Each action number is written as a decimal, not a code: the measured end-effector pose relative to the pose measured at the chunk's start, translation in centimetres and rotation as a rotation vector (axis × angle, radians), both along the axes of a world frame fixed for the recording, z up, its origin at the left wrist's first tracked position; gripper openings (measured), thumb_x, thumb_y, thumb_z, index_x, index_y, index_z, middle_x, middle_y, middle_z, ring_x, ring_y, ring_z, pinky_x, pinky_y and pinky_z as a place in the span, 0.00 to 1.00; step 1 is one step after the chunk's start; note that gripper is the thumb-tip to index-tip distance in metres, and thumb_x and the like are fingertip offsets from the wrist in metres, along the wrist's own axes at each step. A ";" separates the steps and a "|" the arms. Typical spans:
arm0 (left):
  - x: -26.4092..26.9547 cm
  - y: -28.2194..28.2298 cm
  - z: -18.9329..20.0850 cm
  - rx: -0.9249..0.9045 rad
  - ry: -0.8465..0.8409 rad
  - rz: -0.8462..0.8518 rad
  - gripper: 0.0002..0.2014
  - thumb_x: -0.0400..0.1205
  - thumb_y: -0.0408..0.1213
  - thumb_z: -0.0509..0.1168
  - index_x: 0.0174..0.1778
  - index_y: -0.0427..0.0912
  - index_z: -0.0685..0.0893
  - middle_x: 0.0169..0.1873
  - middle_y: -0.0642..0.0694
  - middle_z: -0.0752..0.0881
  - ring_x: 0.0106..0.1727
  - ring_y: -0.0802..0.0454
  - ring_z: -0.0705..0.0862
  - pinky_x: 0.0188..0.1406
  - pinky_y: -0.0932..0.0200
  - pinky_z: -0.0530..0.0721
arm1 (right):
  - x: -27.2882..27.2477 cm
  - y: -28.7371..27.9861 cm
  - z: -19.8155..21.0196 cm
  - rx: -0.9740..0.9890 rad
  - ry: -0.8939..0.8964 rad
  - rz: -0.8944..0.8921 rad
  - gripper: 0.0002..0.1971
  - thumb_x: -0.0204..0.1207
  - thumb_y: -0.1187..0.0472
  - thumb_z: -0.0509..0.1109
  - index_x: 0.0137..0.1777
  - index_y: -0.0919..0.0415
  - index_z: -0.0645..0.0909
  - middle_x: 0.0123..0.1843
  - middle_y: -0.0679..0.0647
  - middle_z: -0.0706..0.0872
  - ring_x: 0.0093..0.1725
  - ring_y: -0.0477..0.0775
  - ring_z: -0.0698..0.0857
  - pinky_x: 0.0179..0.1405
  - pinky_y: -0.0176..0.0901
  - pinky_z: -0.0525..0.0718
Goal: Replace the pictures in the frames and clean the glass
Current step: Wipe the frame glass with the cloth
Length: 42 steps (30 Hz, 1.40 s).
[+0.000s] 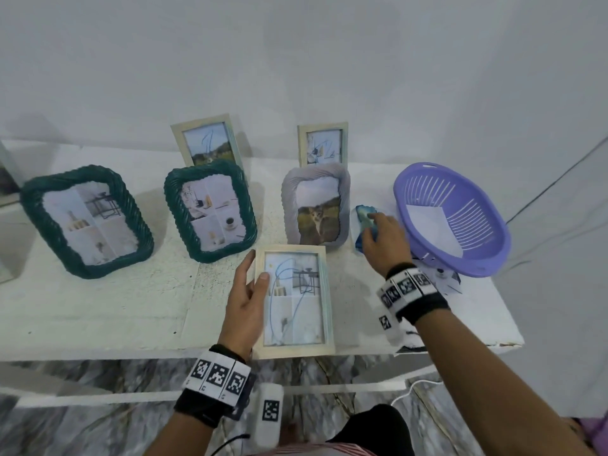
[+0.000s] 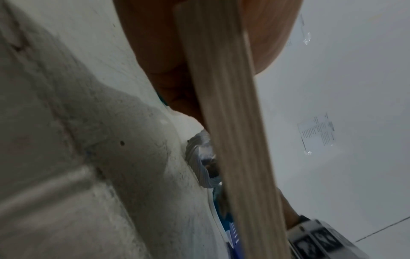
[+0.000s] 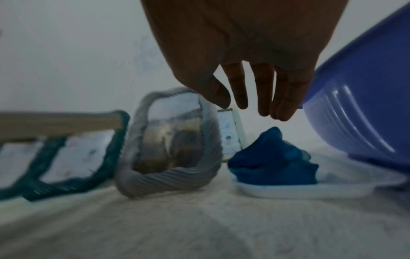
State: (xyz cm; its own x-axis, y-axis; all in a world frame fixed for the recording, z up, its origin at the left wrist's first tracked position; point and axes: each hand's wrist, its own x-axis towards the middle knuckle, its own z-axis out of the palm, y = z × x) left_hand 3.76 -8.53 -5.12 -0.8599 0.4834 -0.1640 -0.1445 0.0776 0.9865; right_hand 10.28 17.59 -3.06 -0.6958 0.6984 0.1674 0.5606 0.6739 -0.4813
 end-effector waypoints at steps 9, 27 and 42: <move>-0.5 -0.7 0.8 0.074 0.004 0.029 0.21 0.91 0.35 0.53 0.81 0.50 0.66 0.44 0.76 0.87 0.51 0.75 0.85 0.46 0.75 0.82 | -4.9 2.7 -0.7 0.075 -0.508 -0.028 0.18 0.81 0.64 0.61 0.70 0.62 0.72 0.67 0.67 0.73 0.66 0.71 0.73 0.63 0.60 0.75; -0.1 0.8 0.4 0.084 0.090 -0.013 0.21 0.91 0.38 0.54 0.80 0.57 0.69 0.59 0.68 0.87 0.65 0.63 0.84 0.65 0.62 0.81 | 4.6 -10.2 2.5 -0.060 0.253 0.159 0.18 0.77 0.66 0.64 0.67 0.61 0.80 0.60 0.59 0.76 0.52 0.58 0.79 0.50 0.35 0.73; 0.4 0.7 0.4 -0.001 0.327 -0.092 0.23 0.90 0.38 0.56 0.81 0.57 0.67 0.25 0.61 0.73 0.28 0.64 0.64 0.29 0.74 0.67 | 2.1 -14.0 0.8 0.006 0.261 0.294 0.10 0.73 0.74 0.69 0.52 0.65 0.84 0.51 0.62 0.74 0.40 0.59 0.79 0.38 0.50 0.84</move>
State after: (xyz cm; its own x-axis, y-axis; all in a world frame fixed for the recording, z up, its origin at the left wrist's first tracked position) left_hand 4.11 -7.80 -4.77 -0.8199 0.5614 0.1124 0.1868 0.0767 0.9794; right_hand 12.39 3.56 -2.25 -0.7995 0.4743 0.3687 0.2025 0.7906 -0.5779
